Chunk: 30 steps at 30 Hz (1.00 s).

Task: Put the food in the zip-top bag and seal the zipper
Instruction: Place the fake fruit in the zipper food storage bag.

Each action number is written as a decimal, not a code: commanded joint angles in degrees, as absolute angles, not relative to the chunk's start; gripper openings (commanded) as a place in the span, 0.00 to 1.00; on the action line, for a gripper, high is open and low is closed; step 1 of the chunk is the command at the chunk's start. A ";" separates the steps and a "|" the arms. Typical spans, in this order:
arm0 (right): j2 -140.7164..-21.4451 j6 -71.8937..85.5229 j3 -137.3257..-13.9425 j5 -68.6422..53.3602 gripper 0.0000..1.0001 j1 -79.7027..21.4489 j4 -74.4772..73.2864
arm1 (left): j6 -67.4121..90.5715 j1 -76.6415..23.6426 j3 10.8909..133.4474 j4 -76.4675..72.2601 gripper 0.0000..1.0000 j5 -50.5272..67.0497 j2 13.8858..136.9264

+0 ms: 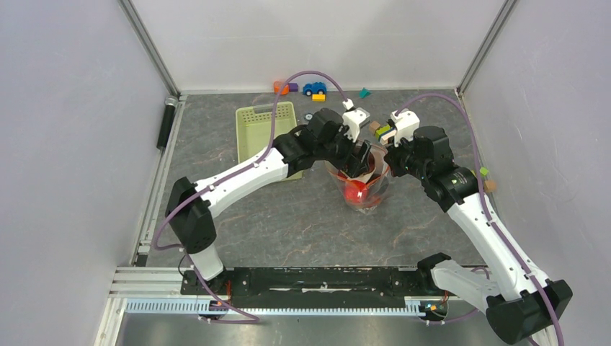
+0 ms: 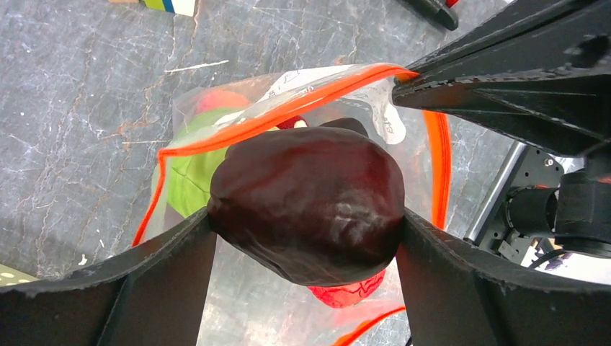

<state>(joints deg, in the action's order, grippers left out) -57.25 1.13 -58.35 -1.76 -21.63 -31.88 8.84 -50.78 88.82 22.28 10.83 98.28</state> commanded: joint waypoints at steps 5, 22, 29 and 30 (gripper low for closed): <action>-55.66 0.45 -58.43 -2.37 0.00 -21.46 -29.67 | 6.34 -52.81 94.73 23.47 0.64 5.91 103.22; -56.01 0.46 -58.53 -2.15 0.00 -21.38 -29.62 | 3.95 -53.35 100.05 27.67 1.00 7.47 102.19; -56.09 0.53 -58.52 -2.26 0.00 -21.43 -29.63 | 1.95 -53.35 97.99 27.41 1.00 9.66 97.19; -56.21 0.53 -58.52 -2.28 0.00 -21.37 -29.62 | 1.93 -53.35 97.60 27.30 1.00 9.62 96.68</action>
<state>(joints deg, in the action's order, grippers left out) -57.04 1.13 -58.24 -1.98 -21.63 -31.81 5.50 -52.90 97.86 28.32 7.73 102.45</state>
